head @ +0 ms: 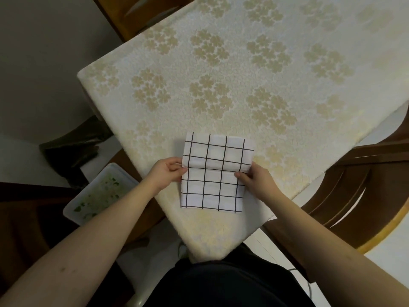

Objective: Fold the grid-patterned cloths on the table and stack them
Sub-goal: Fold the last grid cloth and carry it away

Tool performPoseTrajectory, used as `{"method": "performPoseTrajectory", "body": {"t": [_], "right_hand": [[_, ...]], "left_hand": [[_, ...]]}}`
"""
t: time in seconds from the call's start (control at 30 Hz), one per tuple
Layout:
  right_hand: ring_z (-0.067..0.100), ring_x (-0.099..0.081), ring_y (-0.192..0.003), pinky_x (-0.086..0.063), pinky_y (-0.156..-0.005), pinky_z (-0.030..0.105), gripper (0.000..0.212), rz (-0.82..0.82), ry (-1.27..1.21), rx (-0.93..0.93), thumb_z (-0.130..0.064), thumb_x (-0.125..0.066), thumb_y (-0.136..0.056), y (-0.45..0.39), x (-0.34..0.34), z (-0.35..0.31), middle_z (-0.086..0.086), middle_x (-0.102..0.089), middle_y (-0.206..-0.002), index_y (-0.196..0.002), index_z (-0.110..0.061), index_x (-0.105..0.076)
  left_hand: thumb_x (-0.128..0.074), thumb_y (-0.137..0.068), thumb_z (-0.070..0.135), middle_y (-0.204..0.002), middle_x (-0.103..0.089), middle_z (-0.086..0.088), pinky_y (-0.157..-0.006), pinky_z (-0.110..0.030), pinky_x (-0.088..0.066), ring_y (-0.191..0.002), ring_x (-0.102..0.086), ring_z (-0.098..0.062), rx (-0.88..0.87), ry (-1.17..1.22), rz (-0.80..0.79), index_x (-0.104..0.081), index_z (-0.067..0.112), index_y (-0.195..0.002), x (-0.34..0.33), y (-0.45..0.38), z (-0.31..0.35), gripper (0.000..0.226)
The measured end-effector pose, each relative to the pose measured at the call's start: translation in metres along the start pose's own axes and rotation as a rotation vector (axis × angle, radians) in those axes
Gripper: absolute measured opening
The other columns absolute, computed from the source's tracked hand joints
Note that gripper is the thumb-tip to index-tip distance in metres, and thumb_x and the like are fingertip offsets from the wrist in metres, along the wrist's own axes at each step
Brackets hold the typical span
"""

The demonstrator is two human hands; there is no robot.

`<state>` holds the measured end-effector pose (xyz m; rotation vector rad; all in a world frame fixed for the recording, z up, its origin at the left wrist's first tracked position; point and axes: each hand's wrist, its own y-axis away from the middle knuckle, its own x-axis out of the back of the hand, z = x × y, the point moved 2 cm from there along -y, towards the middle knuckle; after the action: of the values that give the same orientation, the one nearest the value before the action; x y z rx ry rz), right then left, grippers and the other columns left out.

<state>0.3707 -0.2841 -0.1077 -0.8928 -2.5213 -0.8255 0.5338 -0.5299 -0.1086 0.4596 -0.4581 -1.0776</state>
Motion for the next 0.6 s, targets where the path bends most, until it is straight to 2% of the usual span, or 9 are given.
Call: {"method": "performPoseTrajectory", "body": {"t": [0.13, 0.2, 0.27, 0.33, 0.4, 0.47, 0.53, 0.6], "right_hand": [[-0.005, -0.057, -0.083, -0.037, -0.064, -0.003, 0.019, 0.000, -0.015, 0.030, -0.012, -0.061, -0.093, 0.003, 0.003, 0.001, -0.012, -0.067, -0.097, -0.108, -0.015, -0.072], [-0.009, -0.059, -0.082, -0.045, -0.068, 0.005, 0.021, 0.006, -0.036, 0.013, -0.005, -0.059, -0.091, 0.004, 0.003, 0.006, -0.009, -0.070, -0.095, -0.101, -0.013, -0.076], [0.004, -0.064, -0.083, -0.050, -0.069, 0.015, 0.021, 0.012, -0.039, -0.017, -0.003, -0.058, -0.090, 0.005, 0.002, 0.009, -0.004, -0.072, -0.092, -0.094, -0.011, -0.077], [0.012, -0.066, -0.084, -0.051, -0.070, 0.018, 0.029, 0.010, -0.093, -0.019, 0.002, -0.053, -0.090, 0.007, 0.001, 0.011, -0.004, -0.072, -0.095, -0.088, -0.014, -0.077], [0.010, -0.067, -0.089, -0.051, -0.075, 0.021, 0.043, 0.009, -0.120, -0.023, 0.004, -0.047, -0.091, 0.010, -0.001, 0.011, -0.012, -0.071, -0.099, -0.082, -0.025, -0.077], [0.004, -0.065, -0.094, -0.051, -0.078, 0.018, 0.044, -0.001, -0.141, -0.045, 0.000, -0.045, -0.093, 0.012, -0.004, 0.011, -0.017, -0.071, -0.101, -0.082, -0.029, -0.076], [0.006, -0.064, -0.100, -0.050, -0.085, 0.023, 0.045, -0.007, -0.211, -0.059, -0.002, -0.040, -0.093, 0.014, -0.007, 0.010, -0.014, -0.072, -0.105, -0.086, -0.027, -0.076], [0.011, -0.061, -0.101, -0.046, -0.084, 0.028, 0.046, 0.011, -0.293, -0.069, -0.003, -0.035, -0.093, 0.016, -0.010, 0.009, -0.010, -0.070, -0.108, -0.091, -0.026, -0.075]], "left_hand": [[-0.064, -0.088, -0.003, -0.087, -0.077, 0.003, -0.073, -0.026, -0.059, -0.084, -0.072, -0.013, 0.015, 0.011, 0.014, -0.070, 0.014, -0.099, 0.002, 0.000, -0.001, 0.021], [-0.065, -0.086, -0.006, -0.083, -0.076, 0.002, -0.073, -0.026, -0.059, -0.081, -0.072, -0.014, 0.029, -0.007, 0.012, -0.072, 0.012, -0.093, 0.003, 0.001, -0.001, 0.021], [-0.063, -0.086, -0.009, -0.076, -0.075, 0.005, -0.070, -0.022, -0.058, -0.076, -0.071, -0.012, 0.027, -0.056, 0.020, -0.073, 0.012, -0.083, 0.003, 0.002, -0.002, 0.024], [-0.058, -0.089, -0.009, -0.075, -0.074, 0.010, -0.068, -0.017, -0.056, -0.076, -0.071, -0.006, 0.013, -0.109, 0.041, -0.074, 0.015, -0.079, 0.003, 0.003, -0.003, 0.031], [-0.056, -0.091, -0.007, -0.082, -0.075, 0.011, -0.075, -0.017, -0.056, -0.084, -0.071, -0.007, 0.005, -0.132, 0.040, -0.076, 0.018, -0.078, 0.004, 0.003, -0.006, 0.035], [-0.055, -0.094, -0.003, -0.093, -0.074, 0.009, -0.084, -0.020, -0.055, -0.092, -0.070, -0.010, 0.005, -0.142, 0.009, -0.076, 0.021, -0.082, 0.004, 0.004, -0.008, 0.034], [-0.052, -0.097, 0.002, -0.102, -0.072, 0.006, -0.086, -0.018, -0.053, -0.095, -0.068, -0.007, 0.018, -0.153, -0.025, -0.075, 0.022, -0.089, 0.004, 0.004, -0.008, 0.031], [-0.050, -0.098, 0.006, -0.107, -0.072, 0.001, -0.089, -0.024, -0.054, -0.099, -0.068, -0.013, 0.050, -0.094, -0.044, -0.074, 0.020, -0.094, 0.004, 0.004, -0.008, 0.029]]}}
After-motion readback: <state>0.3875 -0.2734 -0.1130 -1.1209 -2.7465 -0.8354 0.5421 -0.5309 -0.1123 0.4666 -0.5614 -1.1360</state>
